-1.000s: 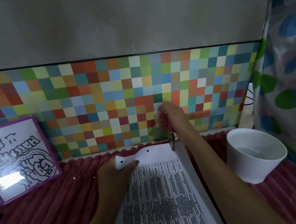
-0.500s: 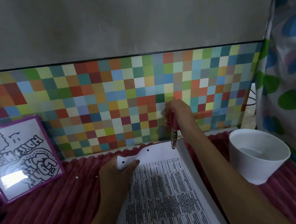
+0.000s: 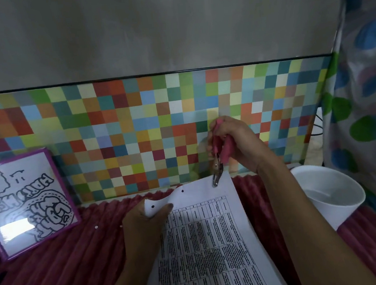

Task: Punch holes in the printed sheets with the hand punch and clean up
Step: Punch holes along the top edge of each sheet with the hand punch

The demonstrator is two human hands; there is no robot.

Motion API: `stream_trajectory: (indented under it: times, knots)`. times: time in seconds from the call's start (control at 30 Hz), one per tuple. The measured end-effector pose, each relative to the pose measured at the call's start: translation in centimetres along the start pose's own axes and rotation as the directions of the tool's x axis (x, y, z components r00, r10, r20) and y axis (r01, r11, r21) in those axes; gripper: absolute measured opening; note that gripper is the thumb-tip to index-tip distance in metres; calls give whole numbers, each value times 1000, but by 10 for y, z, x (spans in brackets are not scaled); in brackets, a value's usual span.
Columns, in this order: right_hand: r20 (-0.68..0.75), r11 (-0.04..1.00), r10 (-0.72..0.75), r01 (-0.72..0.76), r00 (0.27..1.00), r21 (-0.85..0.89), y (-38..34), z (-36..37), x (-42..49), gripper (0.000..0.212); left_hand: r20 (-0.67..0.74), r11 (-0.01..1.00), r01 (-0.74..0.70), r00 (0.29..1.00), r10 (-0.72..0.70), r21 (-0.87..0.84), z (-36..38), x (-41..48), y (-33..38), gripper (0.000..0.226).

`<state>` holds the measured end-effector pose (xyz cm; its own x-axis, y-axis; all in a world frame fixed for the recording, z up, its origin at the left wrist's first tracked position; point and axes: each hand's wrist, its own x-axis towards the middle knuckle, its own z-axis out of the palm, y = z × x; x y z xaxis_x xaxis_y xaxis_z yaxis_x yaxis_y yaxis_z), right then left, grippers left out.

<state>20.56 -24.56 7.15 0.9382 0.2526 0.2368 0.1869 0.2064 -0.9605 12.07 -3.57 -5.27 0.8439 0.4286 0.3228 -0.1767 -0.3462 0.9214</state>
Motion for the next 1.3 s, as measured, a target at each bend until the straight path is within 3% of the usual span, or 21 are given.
stream_trajectory:
  times: [0.07,0.2,0.37,0.5,0.57,0.63,0.67,0.77,0.83,1.0,1.2,1.3]
  knots:
    - [-123,998,-48,53,991,39,1,1,1,26,-8,1000,-23,1000,23,4,0,0,0,13]
    - [-310,977,11,56,951,208,7,4,3,7,-14,1000,-21,1000,20,-6,0,2,-4,13]
    - [-325,971,53,27,944,237,9,2,-1,14,12,999,28,1000,-28,-30,0,5,-8,20]
    - [-306,970,45,32,951,242,8,0,-2,15,-48,994,77,995,-82,-81,-7,9,1,58]
    - [-288,964,42,37,957,263,8,-3,-2,14,-102,996,-81,991,85,37,-14,12,12,73]
    - [-275,957,36,47,961,287,8,-4,-1,11,-76,909,-359,921,382,209,-15,15,31,62]
    - [-265,951,33,51,964,304,8,-5,0,9,16,851,-466,879,477,241,-10,17,40,50]
    - [-253,952,22,57,967,300,10,-5,2,16,412,823,-524,814,410,217,19,22,60,27]
    - [-265,957,13,65,964,283,12,-7,3,13,533,805,-543,767,358,240,40,28,58,26]
    - [-255,953,7,71,967,296,20,-10,8,21,560,831,-516,759,333,206,65,38,46,6]
    - [-288,962,22,57,958,265,23,-9,10,17,528,821,-545,754,391,170,74,40,40,14]
    - [-291,961,51,33,955,276,23,-9,10,15,522,754,-628,716,463,193,78,39,35,15]
